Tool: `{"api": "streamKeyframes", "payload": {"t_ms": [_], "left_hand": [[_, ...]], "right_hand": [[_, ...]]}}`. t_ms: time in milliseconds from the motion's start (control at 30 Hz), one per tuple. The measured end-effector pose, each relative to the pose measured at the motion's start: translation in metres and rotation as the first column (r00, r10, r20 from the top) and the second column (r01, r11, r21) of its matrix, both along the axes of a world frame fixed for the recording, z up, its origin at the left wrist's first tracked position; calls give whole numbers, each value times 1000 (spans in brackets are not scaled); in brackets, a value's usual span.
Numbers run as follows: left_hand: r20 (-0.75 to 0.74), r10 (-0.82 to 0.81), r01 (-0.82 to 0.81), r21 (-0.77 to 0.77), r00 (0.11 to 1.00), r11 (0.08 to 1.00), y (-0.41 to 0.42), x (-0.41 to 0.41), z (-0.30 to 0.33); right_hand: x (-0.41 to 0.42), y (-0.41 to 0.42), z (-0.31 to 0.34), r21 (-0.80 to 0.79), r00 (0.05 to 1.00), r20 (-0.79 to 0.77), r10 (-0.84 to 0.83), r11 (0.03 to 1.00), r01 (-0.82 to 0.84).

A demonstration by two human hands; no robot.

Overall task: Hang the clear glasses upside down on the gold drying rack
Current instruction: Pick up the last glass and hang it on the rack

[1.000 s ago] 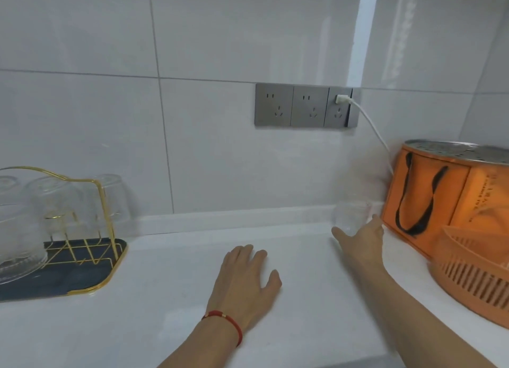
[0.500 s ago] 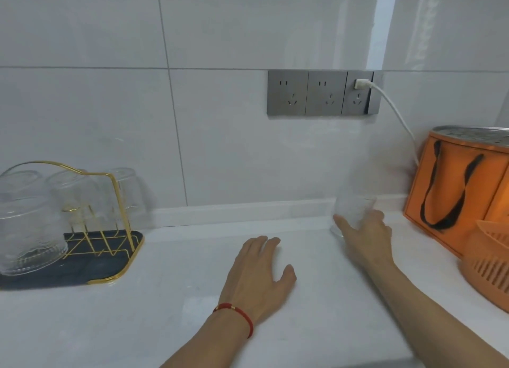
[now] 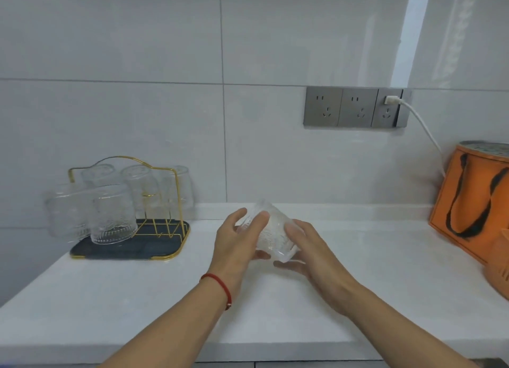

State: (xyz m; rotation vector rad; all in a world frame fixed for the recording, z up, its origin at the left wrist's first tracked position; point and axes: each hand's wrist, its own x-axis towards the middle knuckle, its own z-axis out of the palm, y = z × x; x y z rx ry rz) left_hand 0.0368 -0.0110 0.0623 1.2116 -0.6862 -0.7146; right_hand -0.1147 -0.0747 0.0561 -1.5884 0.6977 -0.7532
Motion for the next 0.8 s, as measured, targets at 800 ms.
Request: {"api": "streamKeyframes", "payload": {"t_ms": [800], "left_hand": [[952,-145,-546,276,271,791,87,133,-73]], "right_hand": [[214,54,134,-785,922,-351,-162,588,-195]]}}
